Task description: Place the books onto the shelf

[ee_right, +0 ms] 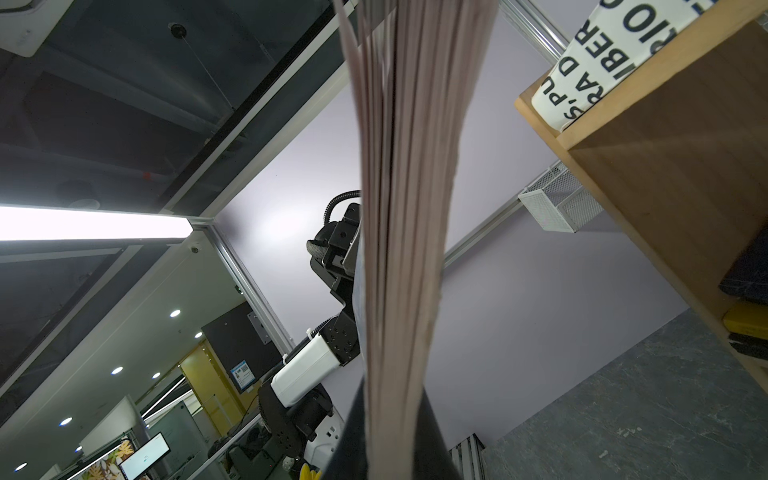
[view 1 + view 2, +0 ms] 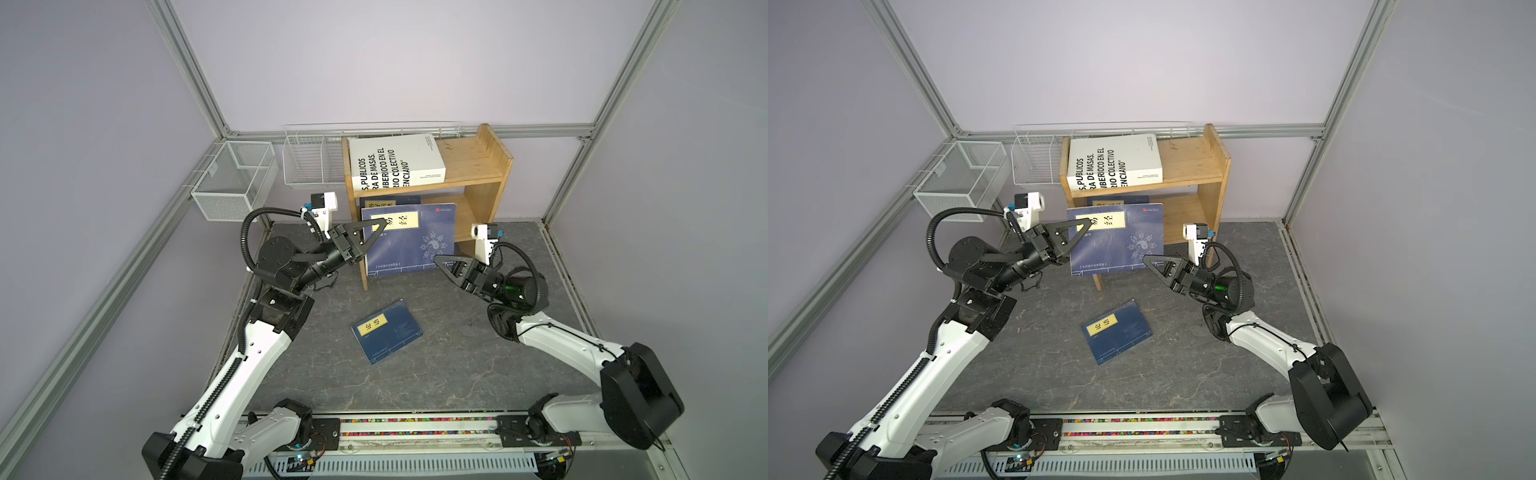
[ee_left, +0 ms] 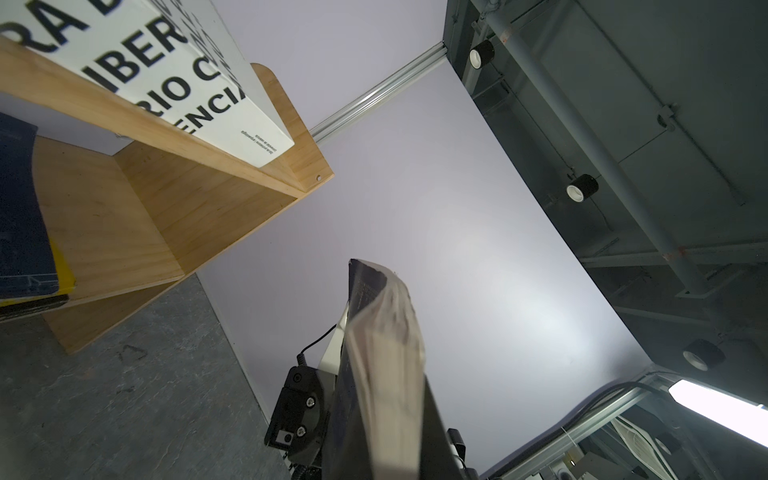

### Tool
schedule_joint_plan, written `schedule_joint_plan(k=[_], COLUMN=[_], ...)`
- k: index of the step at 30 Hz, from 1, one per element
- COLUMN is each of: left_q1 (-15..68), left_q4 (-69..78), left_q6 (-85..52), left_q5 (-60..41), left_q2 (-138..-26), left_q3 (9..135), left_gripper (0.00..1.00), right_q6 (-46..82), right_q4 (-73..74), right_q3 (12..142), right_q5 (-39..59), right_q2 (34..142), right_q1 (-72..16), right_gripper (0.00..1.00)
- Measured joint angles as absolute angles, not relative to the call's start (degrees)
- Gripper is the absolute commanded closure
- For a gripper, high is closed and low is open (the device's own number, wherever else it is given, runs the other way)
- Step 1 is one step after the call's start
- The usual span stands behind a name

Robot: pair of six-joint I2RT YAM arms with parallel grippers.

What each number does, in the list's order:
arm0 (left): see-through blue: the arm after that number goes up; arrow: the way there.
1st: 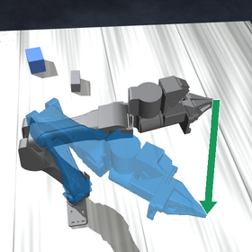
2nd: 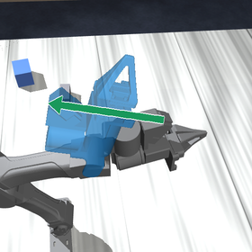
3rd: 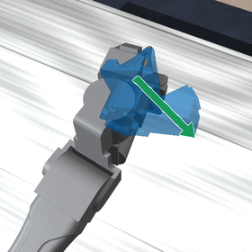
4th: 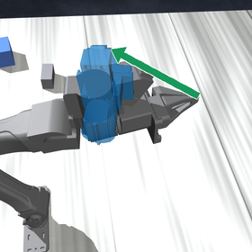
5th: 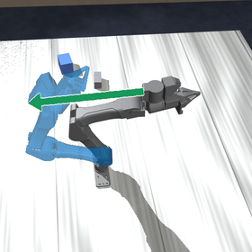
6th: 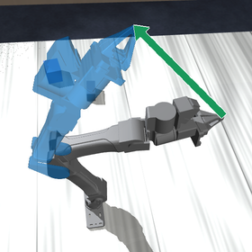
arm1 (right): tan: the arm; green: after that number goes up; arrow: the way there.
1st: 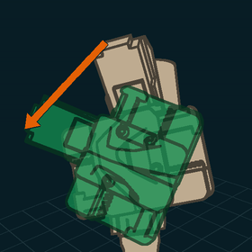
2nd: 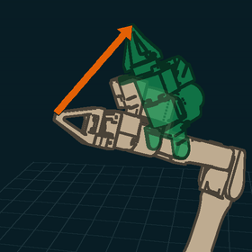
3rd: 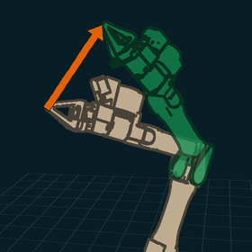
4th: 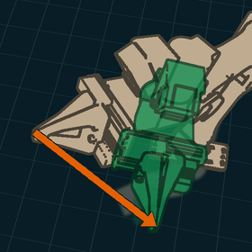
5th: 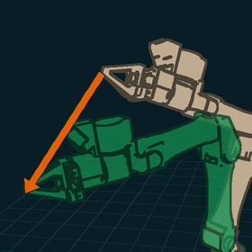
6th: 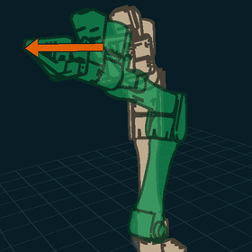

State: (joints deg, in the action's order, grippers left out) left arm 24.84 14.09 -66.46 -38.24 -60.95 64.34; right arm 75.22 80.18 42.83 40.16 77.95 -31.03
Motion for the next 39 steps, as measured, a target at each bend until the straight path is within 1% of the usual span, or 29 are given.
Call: schedule_joint_plan(k=[2, 3, 5, 10, 12, 16, 19, 21, 27, 31, 39], left_q1=[24.82, 24.86, 24.86, 24.86, 24.86, 24.86, 24.86, 24.86, 24.86, 24.86, 24.86], left_q4=[9.10, 6.00, -0.38, -14.55, -18.70, -23.99, -26.74, -27.83, -29.15, -29.32, -29.23], left_q6=[-62.52, -60.23, -55.53, -44.75, -41.41, -37.19, -35.11, -34.15, -32.60, -32.23, -31.81], left_q5=[-36.12, -34.52, -30.30, -15.51, -9.28, -0.43, 4.27, 6.35, 9.15, 9.58, 10.07], left_q2=[-59.90, -59.11, -57.17, -50.72, -47.75, -43.42, -41.41, -40.69, -40.47, -40.66, -40.97], left_q3=[64.73, 65.04, 65.78, 68.42, 68.93, 68.95, 68.93, 68.93, 67.90, 66.63, 65.36], left_gripper=[0.40, 0.35, 0.31, 0.25, 0.23, 0.22, 0.20, 0.20, 0.18, 0.17, 0.15], right_q6=[75.57, 75.85, 76.55, 77.67, 77.87, 77.76, 75.85, 73.03, 62.83, 60.31, 58.89], right_q4=[79.96, 79.96, 79.90, 77.82, 76.47, 72.90, 66.50, 59.02, 35.79, 30.46, 24.69], right_q3=[42.06, 41.60, 40.12, 35.42, 34.57, 34.68, 37.41, 41.58, 56.88, 62.22, 68.99], right_q5=[39.03, 38.35, 36.84, 32.93, 31.35, 29.74, 29.78, 29.80, 30.04, 30.59, 31.20], right_q2=[78.15, 78.32, 78.67, 79.05, 79.70, 80.84, 81.32, 81.43, 81.89, 84.60, 94.89], right_q1=[-31.11, -31.11, -30.89, -29.21, -28.73, -28.64, -28.60, -28.58, -27.92, -26.46, -25.91], right_gripper=[0.93, 0.93, 0.93, 0.93, 0.93, 0.93, 0.93, 0.93, 0.93, 0.93, 0.93])
